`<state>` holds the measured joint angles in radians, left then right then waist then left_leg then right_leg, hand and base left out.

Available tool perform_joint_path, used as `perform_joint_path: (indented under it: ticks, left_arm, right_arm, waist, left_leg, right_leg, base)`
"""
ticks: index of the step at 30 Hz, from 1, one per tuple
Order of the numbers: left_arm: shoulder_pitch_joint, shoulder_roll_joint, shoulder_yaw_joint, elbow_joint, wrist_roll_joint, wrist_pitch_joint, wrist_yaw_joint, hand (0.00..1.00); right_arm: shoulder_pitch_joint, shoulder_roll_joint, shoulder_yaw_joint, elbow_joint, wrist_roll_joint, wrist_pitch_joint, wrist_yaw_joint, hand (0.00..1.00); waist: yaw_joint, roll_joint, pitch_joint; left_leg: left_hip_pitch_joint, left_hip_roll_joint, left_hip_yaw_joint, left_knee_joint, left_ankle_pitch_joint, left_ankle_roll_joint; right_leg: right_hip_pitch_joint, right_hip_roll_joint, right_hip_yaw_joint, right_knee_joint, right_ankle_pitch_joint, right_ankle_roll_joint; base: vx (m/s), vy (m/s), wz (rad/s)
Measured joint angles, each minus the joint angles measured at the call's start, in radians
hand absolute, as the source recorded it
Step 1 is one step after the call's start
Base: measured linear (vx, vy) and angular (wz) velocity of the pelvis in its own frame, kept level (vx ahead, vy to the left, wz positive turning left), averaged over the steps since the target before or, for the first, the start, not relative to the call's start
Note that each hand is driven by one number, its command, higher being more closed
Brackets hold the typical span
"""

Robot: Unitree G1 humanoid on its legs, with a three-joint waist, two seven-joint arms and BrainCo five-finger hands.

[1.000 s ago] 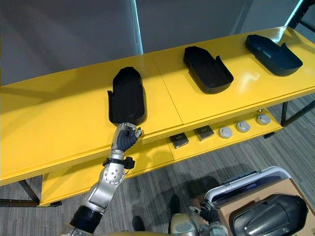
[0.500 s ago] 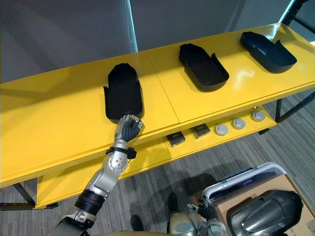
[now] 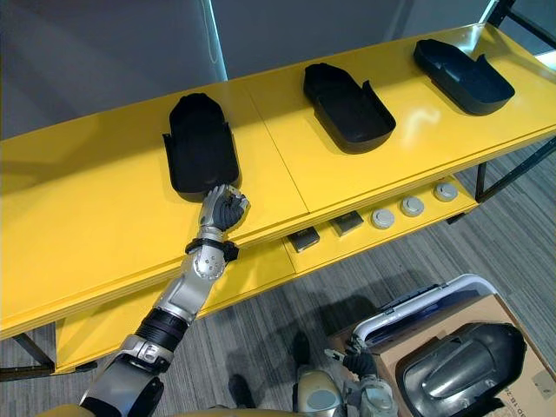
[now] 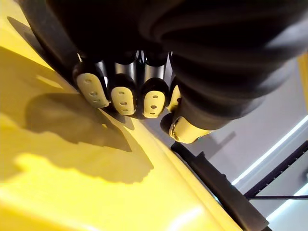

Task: Walk over and take plastic housings, then place them on the shelf

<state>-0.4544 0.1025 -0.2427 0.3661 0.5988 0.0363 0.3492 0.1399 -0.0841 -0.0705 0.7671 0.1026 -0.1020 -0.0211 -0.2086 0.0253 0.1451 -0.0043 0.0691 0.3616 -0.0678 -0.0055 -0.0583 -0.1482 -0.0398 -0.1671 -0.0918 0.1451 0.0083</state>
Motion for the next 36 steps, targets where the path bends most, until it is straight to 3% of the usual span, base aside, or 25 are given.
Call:
perform_joint_path:
  ticks: [9, 12, 17, 19, 21, 22, 24, 27, 29, 31, 34, 35, 36]
  left_arm:
    - [0.000, -0.003, -0.003, -0.014, -0.049, -0.003, 0.000, 1.00]
    - [0.001, -0.019, -0.020, -0.165, -0.109, -0.008, 0.000, 1.00]
    - [0.007, -0.006, -0.017, -0.506, -0.218, -0.116, 0.000, 1.00]
    - [0.028, 0.010, 0.041, -0.622, -0.268, -0.164, 0.001, 1.00]
    - [0.090, 0.038, 0.194, -0.701, -0.339, -0.213, 0.026, 1.00]
    - [0.104, 0.041, 0.244, -0.705, -0.357, -0.218, 0.037, 1.00]
    - [0.176, 0.042, 0.466, -0.708, -0.437, -0.222, 0.099, 1.00]
    - [0.291, 0.041, 0.639, -0.669, -0.530, -0.236, 0.164, 1.00]
    - [0.386, 0.039, 0.715, -0.604, -0.565, -0.237, 0.181, 1.00]
    - [0.517, 0.037, 0.770, -0.488, -0.570, -0.193, 0.176, 1.00]
    - [0.614, 0.036, 0.795, -0.305, -0.557, -0.112, 0.138, 1.00]
    - [0.649, 0.031, 0.795, -0.218, -0.517, -0.074, 0.110, 0.00]
    - [0.666, 0.024, 0.796, -0.178, -0.509, -0.060, 0.096, 0.00]
  right_arm:
    - [-0.001, 0.000, -0.001, 0.000, 0.001, 0.000, -0.001, 0.00]
    - [0.000, -0.003, -0.003, 0.002, 0.002, 0.000, -0.002, 0.00]
    - [0.000, -0.004, -0.009, 0.010, 0.002, 0.002, -0.001, 0.00]
    - [-0.006, -0.006, -0.010, 0.027, 0.002, 0.002, -0.001, 0.00]
    - [-0.010, -0.013, -0.012, 0.048, 0.001, 0.003, 0.000, 0.00]
    - [-0.010, -0.016, -0.012, 0.053, 0.001, 0.003, 0.000, 0.00]
    - [-0.014, -0.026, -0.017, 0.074, -0.001, 0.004, 0.000, 0.00]
    - [-0.006, -0.026, -0.041, 0.084, -0.017, 0.015, -0.001, 0.00]
    - [0.000, -0.026, -0.054, 0.084, -0.026, 0.022, -0.001, 0.00]
    - [-0.002, -0.023, -0.060, 0.079, -0.035, 0.024, -0.001, 0.00]
    - [-0.005, -0.019, -0.058, 0.067, -0.038, 0.030, 0.004, 0.00]
    - [-0.007, -0.017, -0.057, 0.063, -0.048, 0.033, 0.004, 0.00]
    - [-0.007, -0.014, -0.055, 0.059, -0.057, 0.034, 0.005, 0.00]
  waist:
    - [0.000, 0.001, 0.002]
    - [0.005, 0.008, 0.012]
    - [0.031, 0.013, 0.013]
    - [0.037, 0.013, 0.013]
    - [0.056, 0.015, 0.013]
    - [0.061, 0.016, 0.014]
    - [0.068, 0.019, 0.013]
    - [0.113, 0.021, 0.012]
    - [0.122, 0.019, 0.007]
    - [0.151, 0.017, 0.003]
    - [0.169, 0.008, -0.006]
    - [0.170, 0.002, -0.010]
    - [0.170, -0.002, -0.015]
  left_leg:
    - [0.004, -0.002, -0.017, 0.002, 0.001, 0.000]
    - [0.016, -0.009, -0.057, -0.001, 0.001, 0.000]
    - [0.037, -0.020, -0.093, 0.000, 0.001, 0.002]
    - [0.040, -0.021, -0.116, 0.000, 0.000, 0.003]
    - [0.053, -0.018, -0.136, 0.002, 0.001, 0.003]
    - [0.054, -0.018, -0.143, 0.002, 0.001, 0.003]
    - [0.058, -0.014, -0.181, 0.002, 0.001, 0.003]
    - [0.068, -0.010, -0.195, 0.004, 0.001, 0.002]
    - [0.070, -0.009, -0.219, 0.004, 0.001, 0.002]
    - [0.071, -0.006, -0.222, 0.006, 0.001, 0.002]
    - [0.075, -0.004, -0.222, 0.009, 0.001, 0.002]
    - [0.083, -0.003, -0.219, 0.010, 0.001, 0.002]
    - [0.084, -0.003, -0.217, 0.010, 0.001, 0.001]
  right_leg:
    - [0.014, -0.006, -0.021, 0.005, -0.003, 0.003]
    - [0.024, -0.019, -0.049, 0.040, -0.028, 0.009]
    - [0.067, -0.036, -0.080, 0.042, -0.039, 0.016]
    - [0.081, -0.038, -0.099, 0.042, -0.044, 0.016]
    - [0.103, -0.036, -0.118, 0.042, -0.051, 0.011]
    - [0.109, -0.036, -0.125, 0.042, -0.054, 0.011]
    - [0.124, -0.037, -0.162, 0.058, -0.073, 0.010]
    - [0.137, -0.035, -0.172, 0.071, -0.089, 0.009]
    - [0.149, -0.036, -0.193, 0.078, -0.100, 0.009]
    - [0.149, -0.036, -0.194, 0.088, -0.107, 0.005]
    - [0.157, -0.035, -0.193, 0.087, -0.108, 0.004]
    - [0.164, -0.034, -0.189, 0.088, -0.109, 0.004]
    - [0.165, -0.035, -0.187, 0.088, -0.110, 0.004]
  base:
    - [0.00, 0.007, 0.06]
    - [-0.01, 0.033, 0.28]
    - [0.00, 0.044, 0.24]
    - [0.00, 0.016, 0.24]
    - [0.01, -0.004, 0.25]
    - [-0.02, -0.008, 0.34]
    - [0.00, -0.015, 0.45]
    - [0.02, -0.017, 0.20]
    - [0.03, -0.011, 0.29]
    - [0.03, -0.001, 0.11]
    - [0.03, 0.005, 0.06]
    - [0.01, 0.012, 0.05]
    - [0.00, 0.000, 0.00]
